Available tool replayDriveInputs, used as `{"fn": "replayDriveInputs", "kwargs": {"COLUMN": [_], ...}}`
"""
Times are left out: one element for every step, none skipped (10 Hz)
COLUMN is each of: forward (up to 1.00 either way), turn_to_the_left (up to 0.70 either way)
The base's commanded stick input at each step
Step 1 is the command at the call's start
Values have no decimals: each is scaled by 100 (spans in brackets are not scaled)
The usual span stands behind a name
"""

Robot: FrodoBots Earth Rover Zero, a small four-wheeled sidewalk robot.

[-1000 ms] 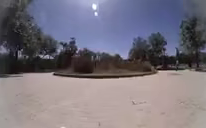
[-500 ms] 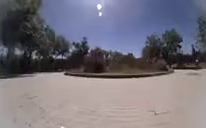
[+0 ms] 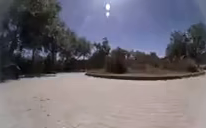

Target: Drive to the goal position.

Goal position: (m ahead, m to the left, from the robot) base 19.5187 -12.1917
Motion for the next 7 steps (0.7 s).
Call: {"fn": "replayDriveInputs", "kwargs": {"forward": [85,85,85,85,85,85,85], "turn_to_the_left": [34,34,34,34,34,34,4]}}
